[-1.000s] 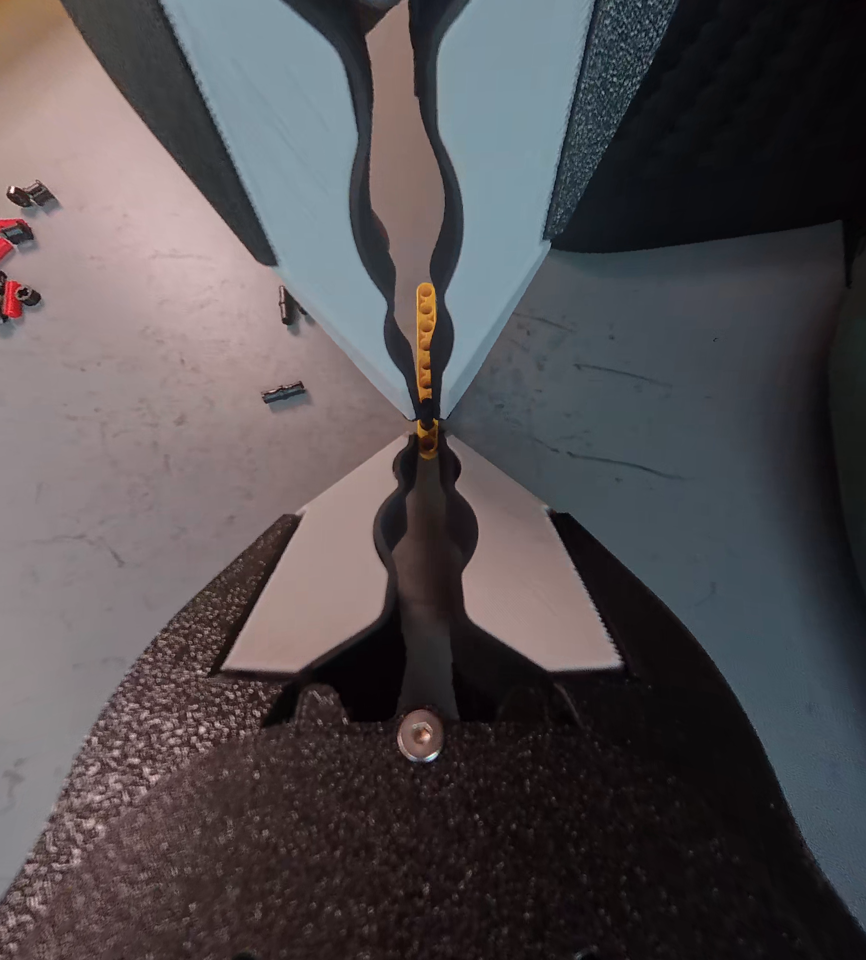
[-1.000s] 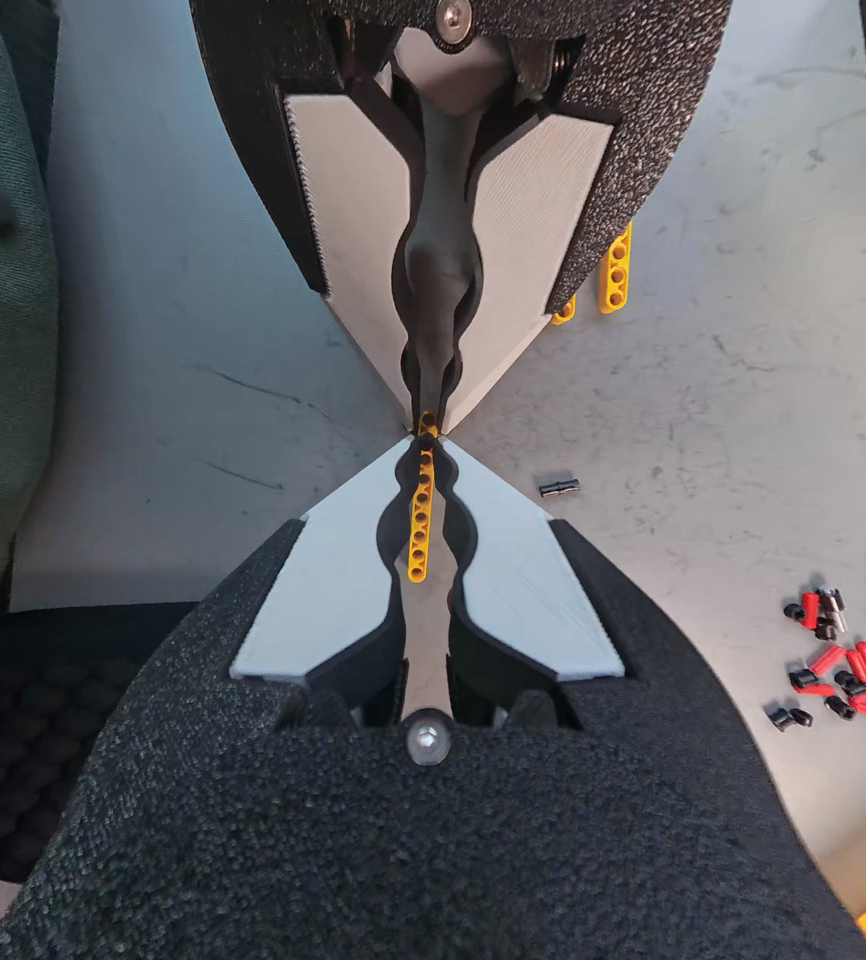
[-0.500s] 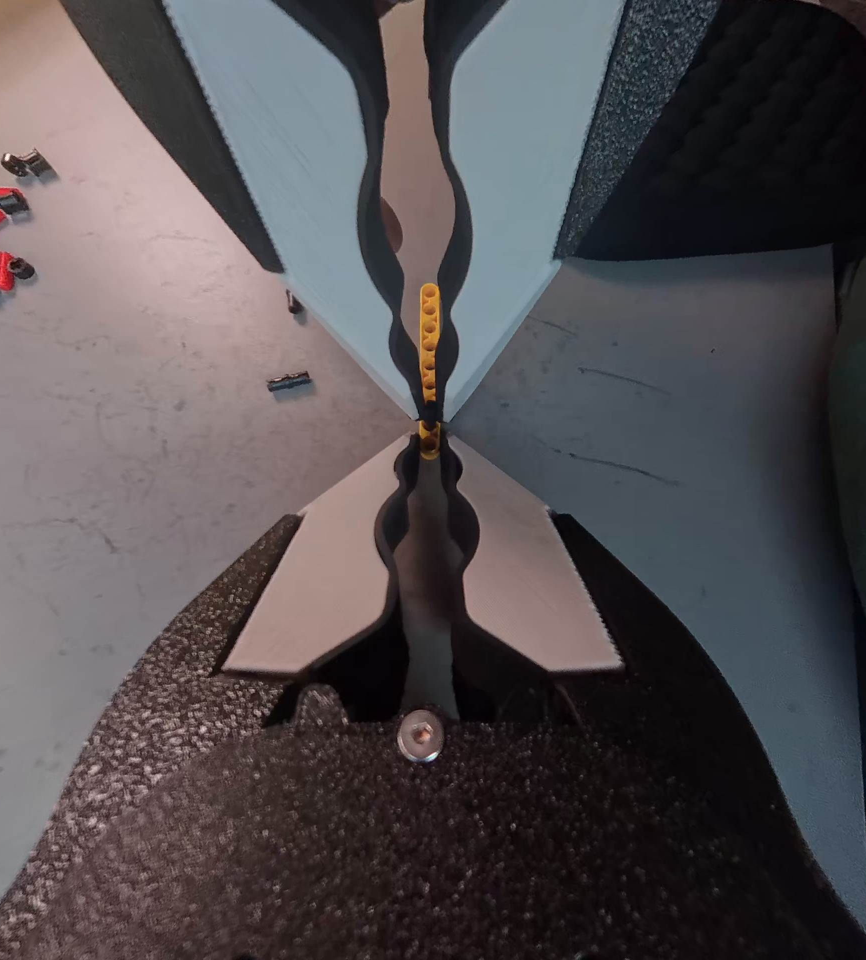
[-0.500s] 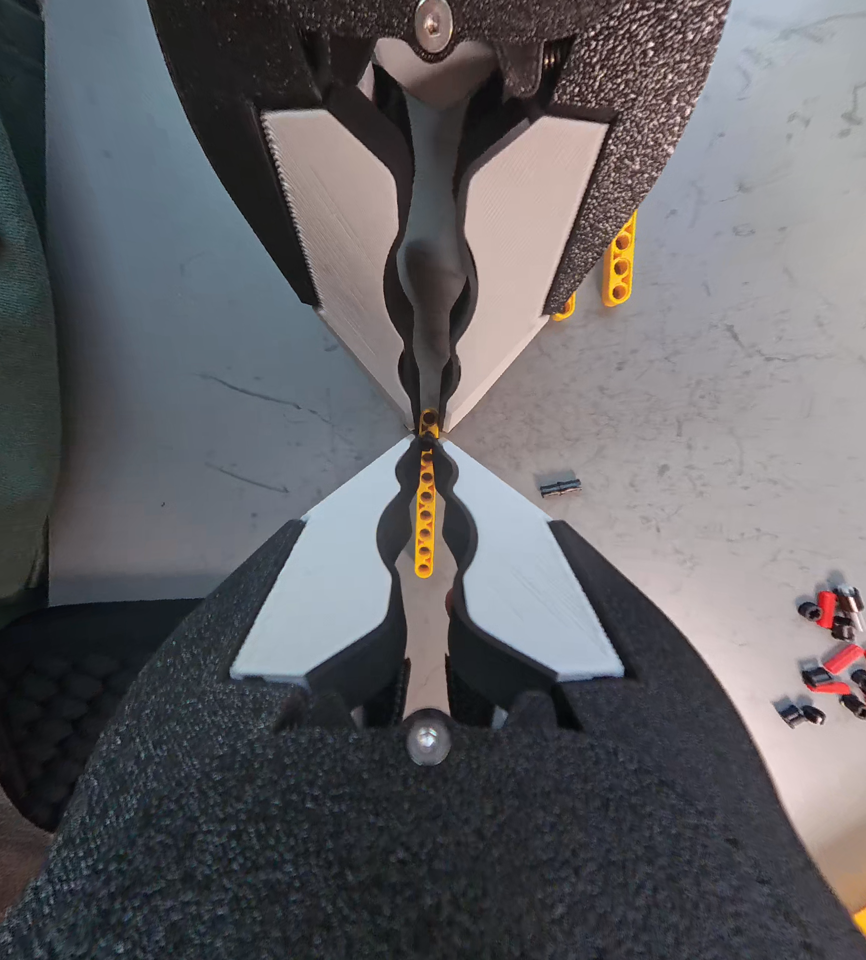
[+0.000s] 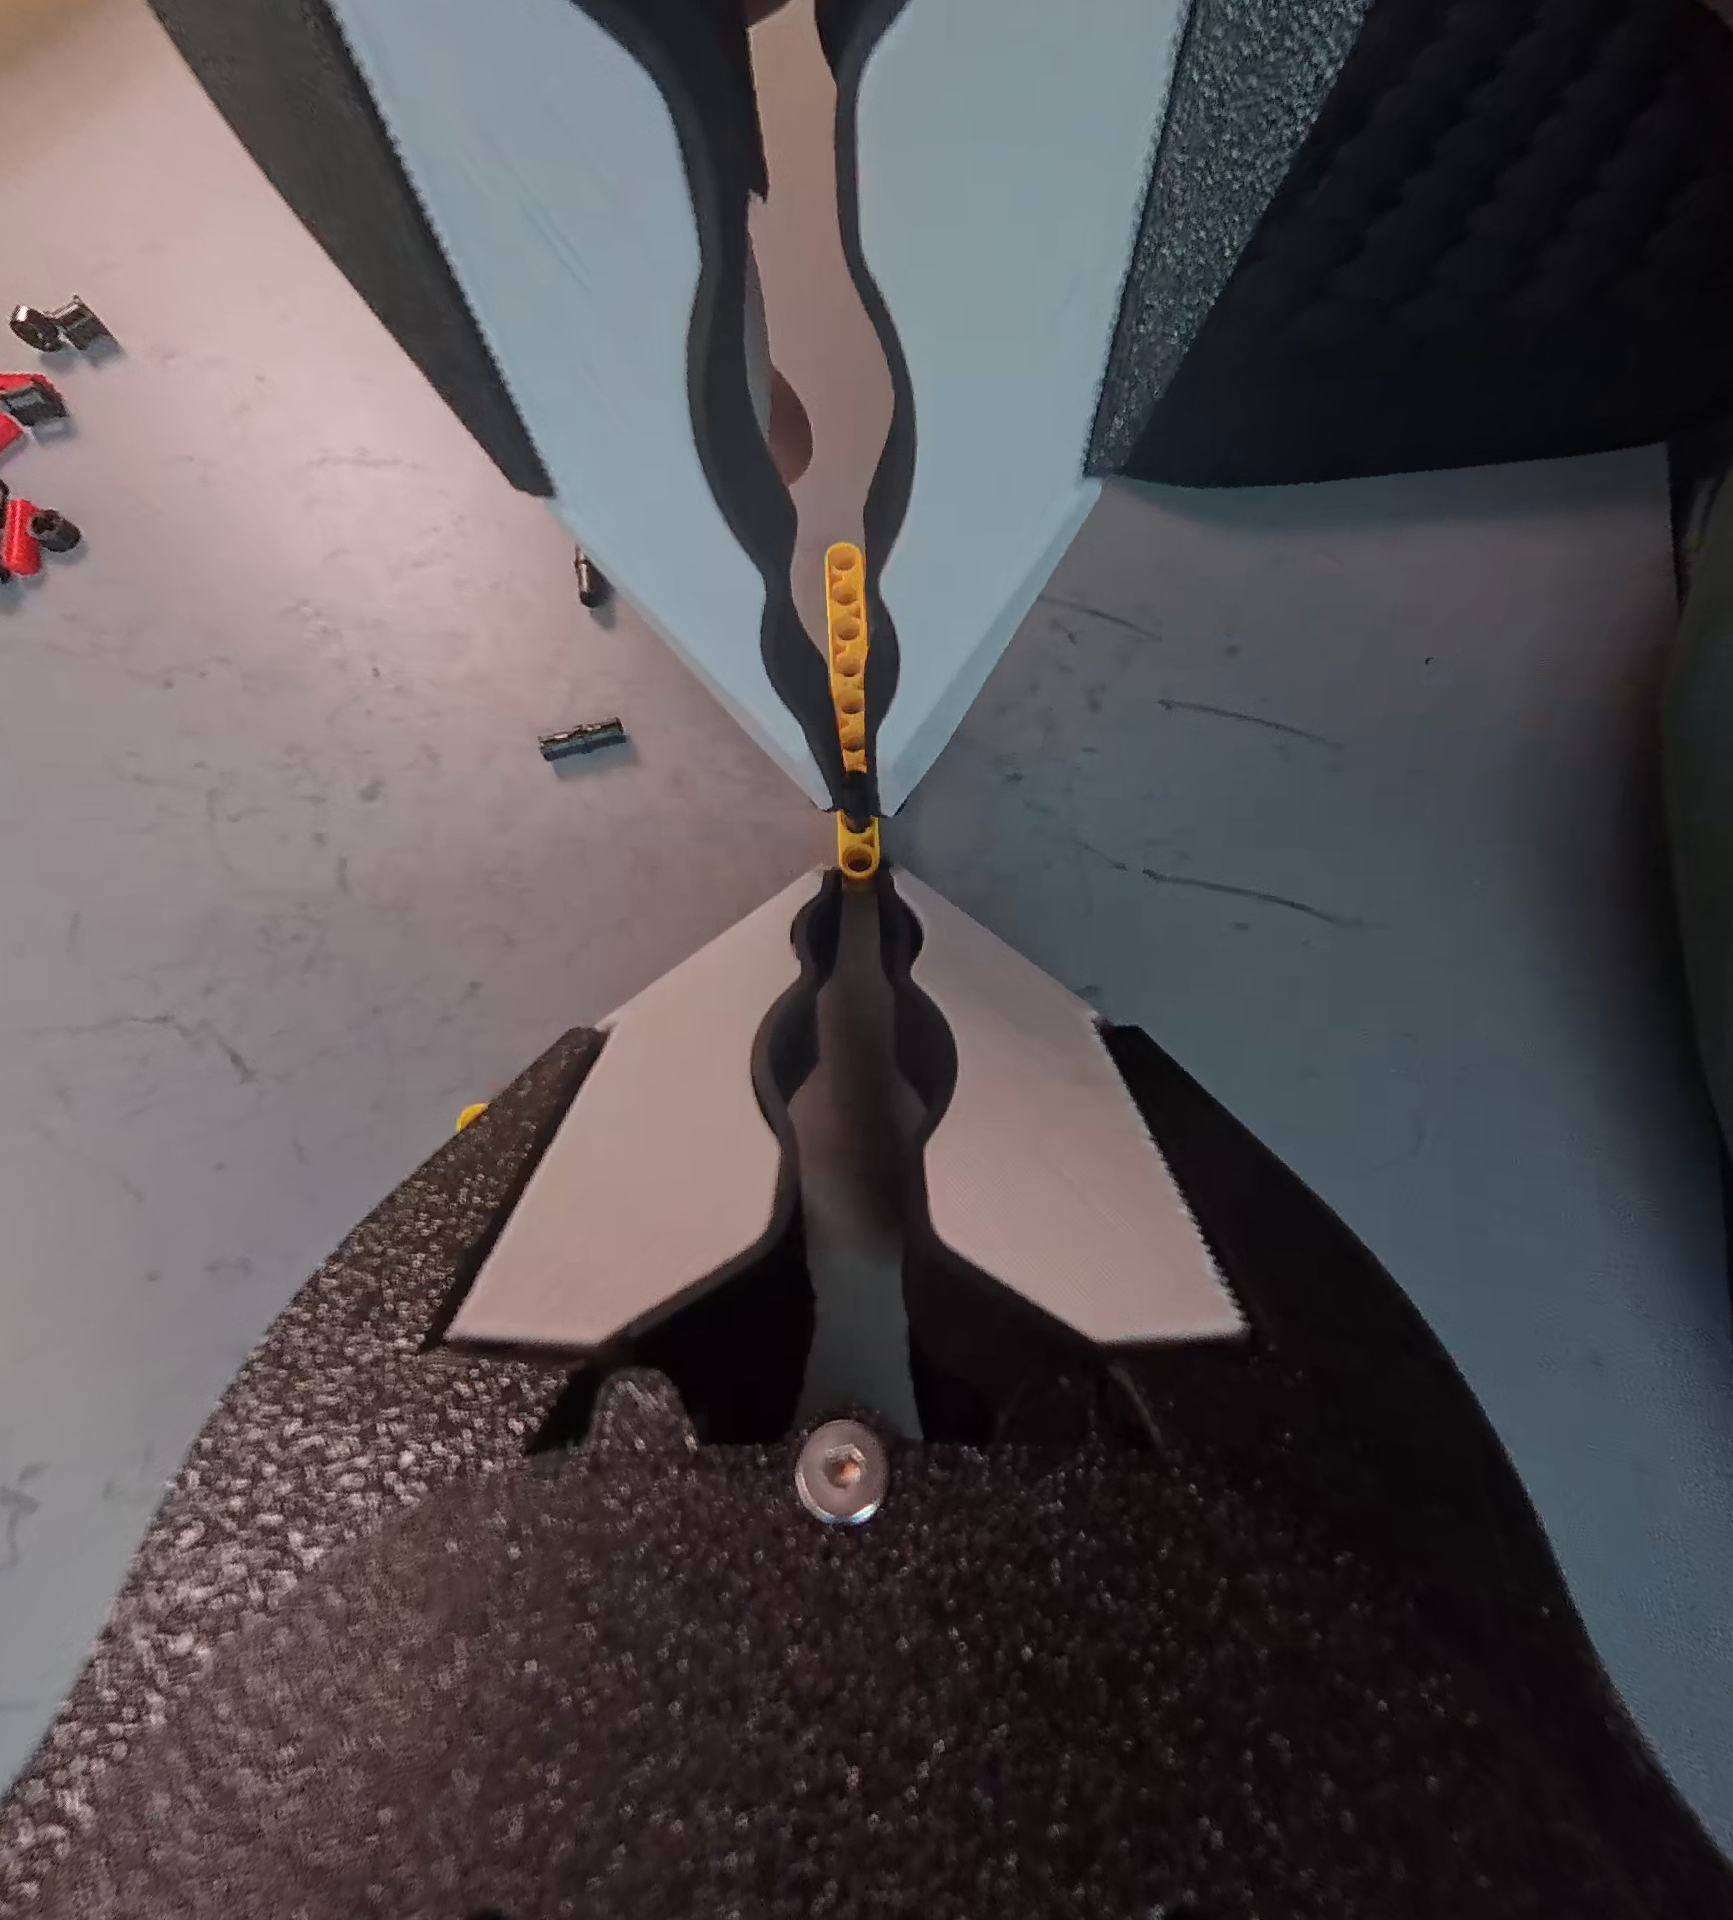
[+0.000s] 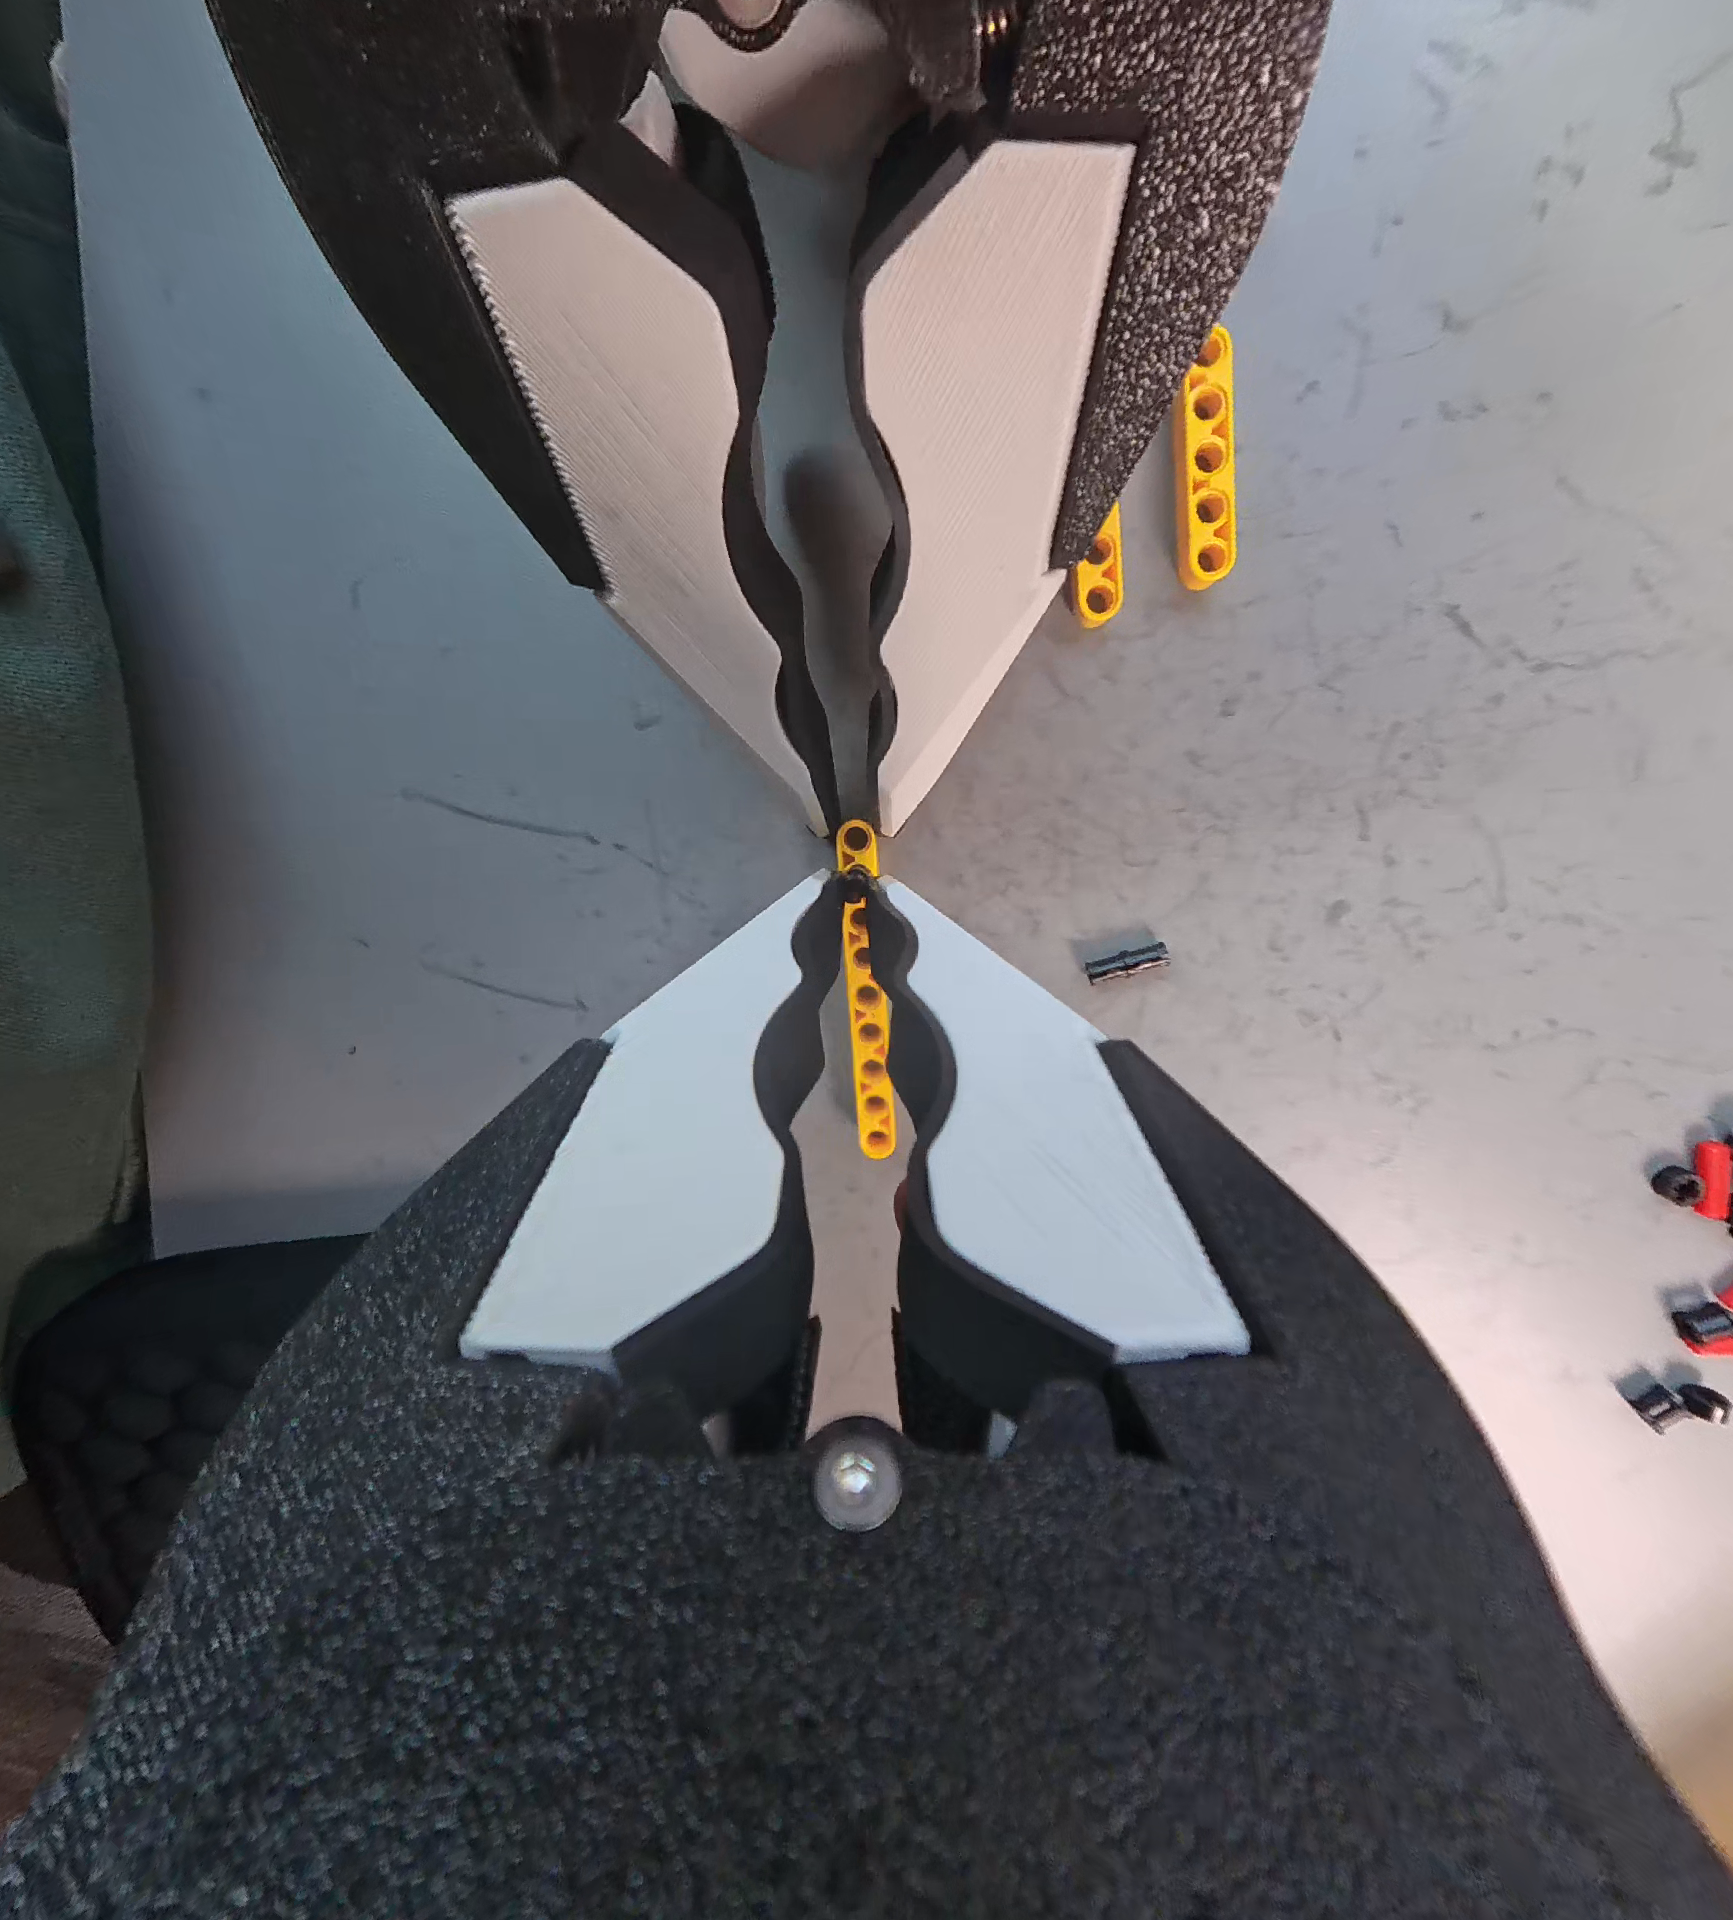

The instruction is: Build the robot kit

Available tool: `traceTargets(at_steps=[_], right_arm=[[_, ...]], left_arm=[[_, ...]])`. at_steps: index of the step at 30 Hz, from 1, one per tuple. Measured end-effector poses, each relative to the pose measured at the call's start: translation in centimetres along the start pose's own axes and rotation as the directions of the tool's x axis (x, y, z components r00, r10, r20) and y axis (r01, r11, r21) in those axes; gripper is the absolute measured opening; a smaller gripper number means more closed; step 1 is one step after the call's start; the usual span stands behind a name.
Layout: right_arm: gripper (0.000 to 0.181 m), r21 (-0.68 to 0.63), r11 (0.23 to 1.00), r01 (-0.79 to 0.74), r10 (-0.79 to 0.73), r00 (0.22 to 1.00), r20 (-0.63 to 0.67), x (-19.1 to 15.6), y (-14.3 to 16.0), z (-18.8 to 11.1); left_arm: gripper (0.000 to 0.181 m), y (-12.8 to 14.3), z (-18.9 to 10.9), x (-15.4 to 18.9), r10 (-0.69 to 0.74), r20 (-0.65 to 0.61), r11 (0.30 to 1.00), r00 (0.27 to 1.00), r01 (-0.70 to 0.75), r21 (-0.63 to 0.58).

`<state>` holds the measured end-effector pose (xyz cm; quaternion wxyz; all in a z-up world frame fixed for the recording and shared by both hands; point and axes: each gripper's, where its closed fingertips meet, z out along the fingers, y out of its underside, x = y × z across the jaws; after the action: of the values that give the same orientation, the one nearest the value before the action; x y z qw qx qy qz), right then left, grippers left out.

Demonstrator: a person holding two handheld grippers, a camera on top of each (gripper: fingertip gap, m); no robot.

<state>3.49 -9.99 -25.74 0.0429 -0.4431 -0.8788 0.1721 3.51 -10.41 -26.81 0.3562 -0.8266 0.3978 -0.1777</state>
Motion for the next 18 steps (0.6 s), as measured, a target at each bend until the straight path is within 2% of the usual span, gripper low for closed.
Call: traceTargets(at_steps=[7,18], right_arm=[[0.003,-0.012,1.000,-0.019,0.018,0.999,-0.051,0.28,0.00,-0.01],[0.003,-0.011,0.999,0.052,-0.053,0.984,-0.173,0.28,-0.31,0.09]], left_arm=[[0.006,-0.06,0.04,-0.19,-0.014,0.001,1.000,1.000,0.014,0.001],[0.006,-0.15,0.09,-0.21,0.000,0.018,1.000,1.000,0.000,0.003]])
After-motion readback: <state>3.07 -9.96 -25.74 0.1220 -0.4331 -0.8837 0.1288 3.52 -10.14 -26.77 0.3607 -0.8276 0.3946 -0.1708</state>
